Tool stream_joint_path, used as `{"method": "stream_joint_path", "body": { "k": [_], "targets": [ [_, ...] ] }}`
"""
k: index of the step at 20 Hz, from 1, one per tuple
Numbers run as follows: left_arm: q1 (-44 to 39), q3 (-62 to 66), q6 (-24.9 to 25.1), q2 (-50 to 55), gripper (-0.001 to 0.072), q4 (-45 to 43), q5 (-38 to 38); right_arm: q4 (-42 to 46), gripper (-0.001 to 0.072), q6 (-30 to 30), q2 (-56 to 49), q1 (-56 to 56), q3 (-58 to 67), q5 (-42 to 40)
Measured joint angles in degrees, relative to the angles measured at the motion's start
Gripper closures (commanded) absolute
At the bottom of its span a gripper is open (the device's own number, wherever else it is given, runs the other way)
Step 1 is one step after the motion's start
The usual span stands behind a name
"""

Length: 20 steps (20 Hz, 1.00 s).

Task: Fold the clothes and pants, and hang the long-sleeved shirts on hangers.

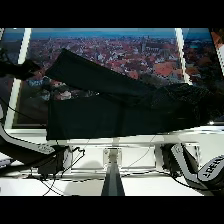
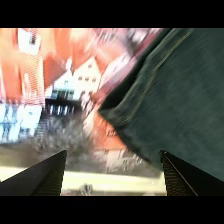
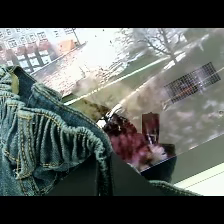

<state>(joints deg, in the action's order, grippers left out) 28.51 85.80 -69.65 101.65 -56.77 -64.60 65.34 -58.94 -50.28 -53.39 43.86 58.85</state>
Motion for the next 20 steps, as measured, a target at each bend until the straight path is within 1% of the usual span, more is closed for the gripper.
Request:
{"method": "stream_joint_path", "body": {
  "k": [3,7,8,9,10,11,12,13,17,20],
  "targets": [
    [-0.6,-1.8,-0.3,1.7,0.0088,-0.1,0.5,0.0,0.0680,0.0,0.0,0.0,0.0,0.0],
    [-2.2,-2.6,2.3,3.2,0.0090,3.3,2.2,0.0,0.0680,0.0,0.0,0.0,0.0,-0.2],
    [-2.6,-2.7,2.8,3.4,0.0135,4.1,3.5,0.0,0.0680,0.0,0.0,0.0,0.0,-0.3],
    [-2.8,-2.8,3.2,3.5,0.0240,4.6,4.8,0.0,0.0680,0.0,0.0,0.0,0.0,-0.3],
    [-3.1,-2.8,3.5,3.7,0.0381,4.9,6.1,0.0,0.0680,0.0,0.0,0.0,0.0,-0.3],
    [-3.2,-2.8,3.7,3.7,0.0505,5.2,7.1,0.0,0.0680,0.0,0.0,0.0,0.0,-0.3],
    [-3.4,-2.9,3.8,3.8,0.0601,5.6,8.0,0.0,0.0680,0.0,0.0,0.0,0.0,-0.3],
    [-3.5,-2.9,3.9,3.8,0.0678,5.7,8.4,0.0,0.0680,0.0,0.0,0.0,0.0,-0.4],
    [-3.5,-2.3,4.3,2.3,0.0683,7.1,9.2,-0.1,0.0680,0.0,0.0,0.0,0.0,-0.4],
    [-3.2,-0.3,4.3,-0.7,0.0683,7.5,7.1,-0.6,0.0680,0.0,0.2,0.0,0.1,-0.7]
  ]
}}
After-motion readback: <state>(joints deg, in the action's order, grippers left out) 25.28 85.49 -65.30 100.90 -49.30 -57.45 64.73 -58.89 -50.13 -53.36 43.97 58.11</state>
